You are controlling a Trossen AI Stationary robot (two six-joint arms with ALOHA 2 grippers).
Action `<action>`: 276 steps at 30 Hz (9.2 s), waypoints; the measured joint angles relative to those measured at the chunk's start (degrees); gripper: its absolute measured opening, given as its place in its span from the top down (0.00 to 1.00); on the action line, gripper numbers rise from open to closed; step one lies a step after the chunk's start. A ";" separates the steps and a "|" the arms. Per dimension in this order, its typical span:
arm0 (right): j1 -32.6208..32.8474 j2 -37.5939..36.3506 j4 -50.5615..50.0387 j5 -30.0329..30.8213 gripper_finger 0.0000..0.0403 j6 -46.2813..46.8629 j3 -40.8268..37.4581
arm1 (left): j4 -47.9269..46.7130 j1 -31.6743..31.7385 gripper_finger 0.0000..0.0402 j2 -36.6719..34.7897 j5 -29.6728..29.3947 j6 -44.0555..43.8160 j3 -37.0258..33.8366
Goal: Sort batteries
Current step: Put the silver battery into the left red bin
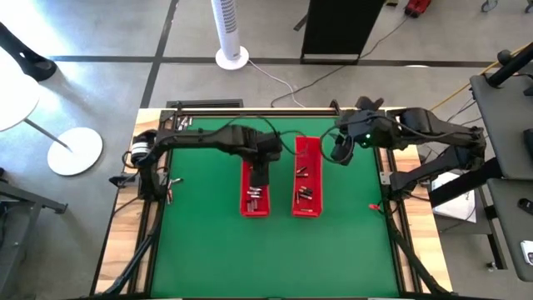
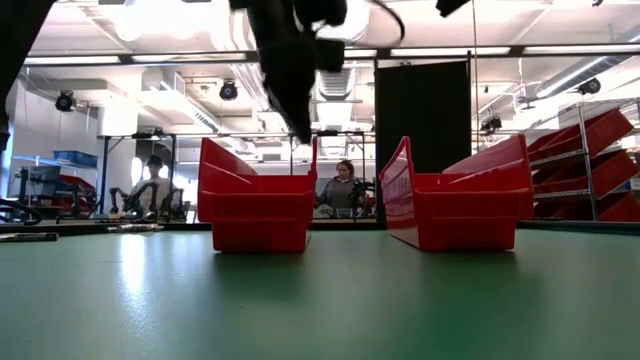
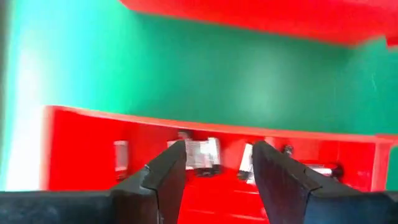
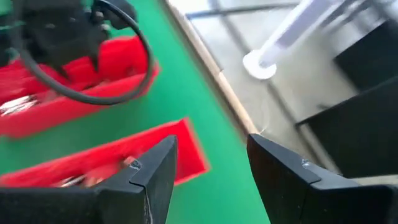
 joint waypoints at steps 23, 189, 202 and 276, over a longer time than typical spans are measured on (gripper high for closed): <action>-8.33 0.34 10.54 -1.76 0.53 -13.46 -3.70 | 8.14 31.75 0.60 -23.25 -23.17 -46.72 -30.68; -11.80 -0.02 7.53 -1.33 0.53 3.80 -15.01 | 21.07 45.53 0.69 -12.03 -4.29 -62.35 -46.84; -11.80 -2.20 7.05 -1.38 0.53 0.23 -15.01 | 19.09 45.11 0.98 -12.08 -5.37 -60.17 -46.13; 23.22 -0.04 14.57 -15.75 0.53 34.01 -10.44 | 8.04 -5.35 0.98 -1.50 -4.21 -4.00 -15.06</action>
